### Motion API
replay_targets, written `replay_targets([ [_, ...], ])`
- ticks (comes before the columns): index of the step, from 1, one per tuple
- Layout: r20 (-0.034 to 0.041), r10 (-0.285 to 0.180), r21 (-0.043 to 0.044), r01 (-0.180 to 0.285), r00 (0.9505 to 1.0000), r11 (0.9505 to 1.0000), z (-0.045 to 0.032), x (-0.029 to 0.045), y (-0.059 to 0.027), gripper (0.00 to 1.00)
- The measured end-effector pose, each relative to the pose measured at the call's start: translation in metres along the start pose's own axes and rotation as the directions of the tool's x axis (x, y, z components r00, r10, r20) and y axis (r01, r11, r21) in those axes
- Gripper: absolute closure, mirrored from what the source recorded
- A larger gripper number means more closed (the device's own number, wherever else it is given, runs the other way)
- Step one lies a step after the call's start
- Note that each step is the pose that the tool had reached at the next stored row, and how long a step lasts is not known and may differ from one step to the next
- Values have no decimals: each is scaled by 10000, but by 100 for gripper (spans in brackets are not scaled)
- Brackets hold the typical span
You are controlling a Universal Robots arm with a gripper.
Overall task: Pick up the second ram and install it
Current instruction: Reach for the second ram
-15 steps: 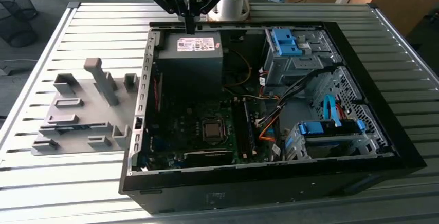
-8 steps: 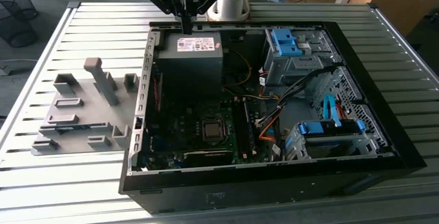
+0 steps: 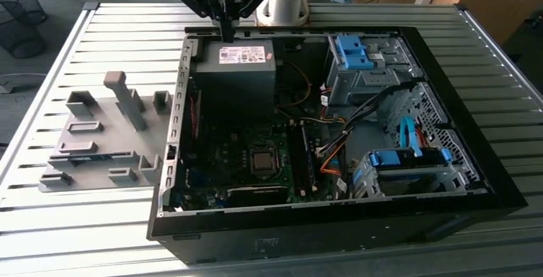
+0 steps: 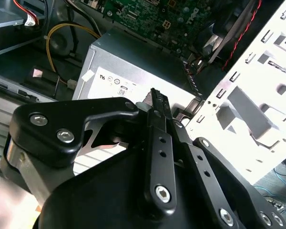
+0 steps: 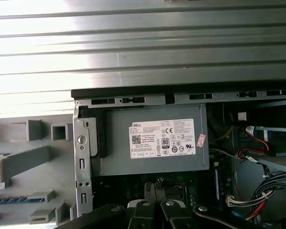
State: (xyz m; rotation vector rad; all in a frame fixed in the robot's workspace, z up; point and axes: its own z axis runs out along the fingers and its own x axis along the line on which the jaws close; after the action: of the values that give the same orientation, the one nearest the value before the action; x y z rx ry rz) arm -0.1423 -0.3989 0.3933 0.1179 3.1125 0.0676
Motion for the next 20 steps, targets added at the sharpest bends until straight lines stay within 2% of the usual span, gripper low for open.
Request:
replay_targets([
  [20,0,0,0,0,10000,10000,-2,73,-6,90],
])
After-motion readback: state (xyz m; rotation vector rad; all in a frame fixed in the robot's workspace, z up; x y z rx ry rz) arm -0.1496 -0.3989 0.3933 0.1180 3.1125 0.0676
